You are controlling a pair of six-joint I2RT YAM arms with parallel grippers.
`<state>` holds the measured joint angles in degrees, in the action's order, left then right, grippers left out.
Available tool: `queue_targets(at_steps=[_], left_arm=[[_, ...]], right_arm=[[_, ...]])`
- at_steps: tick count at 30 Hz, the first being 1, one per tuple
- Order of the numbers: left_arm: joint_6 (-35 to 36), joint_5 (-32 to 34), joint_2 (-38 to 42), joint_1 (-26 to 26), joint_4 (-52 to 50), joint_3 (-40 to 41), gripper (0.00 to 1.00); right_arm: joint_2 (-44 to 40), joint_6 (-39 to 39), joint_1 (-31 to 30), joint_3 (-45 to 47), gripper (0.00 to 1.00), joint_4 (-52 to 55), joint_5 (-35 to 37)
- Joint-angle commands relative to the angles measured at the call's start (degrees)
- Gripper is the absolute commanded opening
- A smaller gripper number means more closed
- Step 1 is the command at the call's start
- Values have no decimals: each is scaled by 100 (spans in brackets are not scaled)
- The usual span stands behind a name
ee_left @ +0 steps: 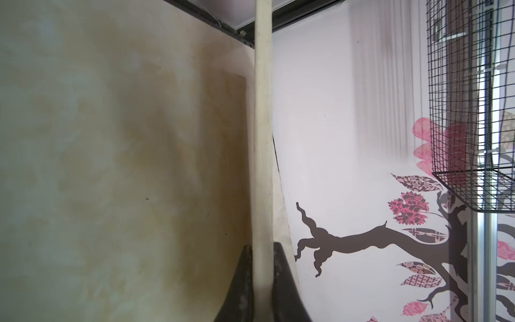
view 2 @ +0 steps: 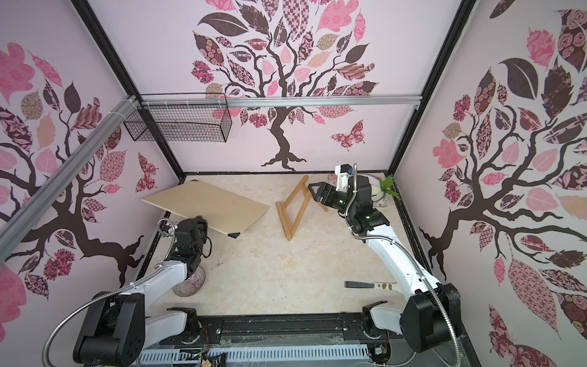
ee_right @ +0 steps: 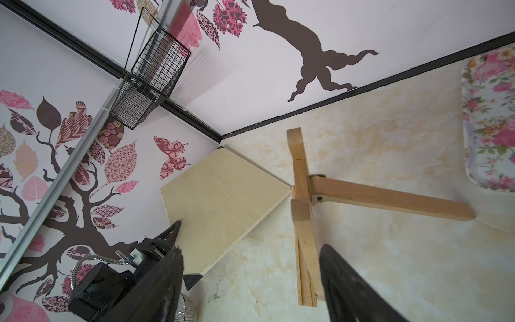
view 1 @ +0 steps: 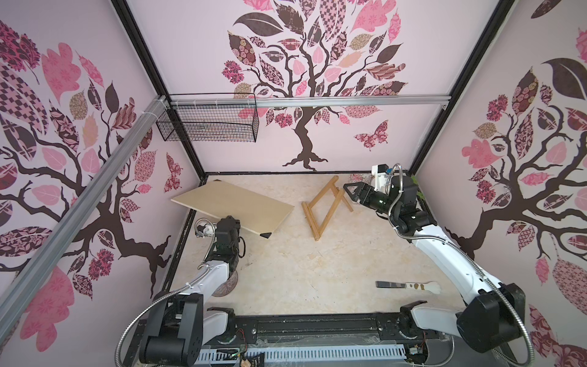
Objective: Disassemble the easel
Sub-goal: Place the drawing board at the corner of the board.
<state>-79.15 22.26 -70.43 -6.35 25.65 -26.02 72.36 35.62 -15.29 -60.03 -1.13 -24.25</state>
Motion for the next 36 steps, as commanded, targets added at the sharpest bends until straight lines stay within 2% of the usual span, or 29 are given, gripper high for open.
queue_targets(at_steps=[1, 7, 15, 20, 26, 29, 36], left_arm=[[49, 1052, -16, -208, 1847, -601, 0], [-160, 2125, -629, -705, 1944, -808, 0], [-593, 2889, -1839, -1109, 1968, -1367, 0], [-1022, 2832, -2359, -1131, 1891, -1474, 0], [-1268, 2756, -2581, -1140, 1715, -1374, 0], [-1311, 2634, -2626, -1149, 1565, -1354, 12], [-1444, 2409, -2655, -1162, 1220, -1294, 24]], right_arm=[[24, -182, 0, -40, 79, 47, -18], [67, -319, 0, -65, 79, 135, -27], [76, -389, 0, -70, 79, 268, -44], [-13, -327, 0, 55, 79, 271, -2], [-209, -160, 0, 254, 79, 212, 71], [-299, -115, 0, 363, 79, 165, 144], [-296, -122, 0, 391, 79, 200, 157]])
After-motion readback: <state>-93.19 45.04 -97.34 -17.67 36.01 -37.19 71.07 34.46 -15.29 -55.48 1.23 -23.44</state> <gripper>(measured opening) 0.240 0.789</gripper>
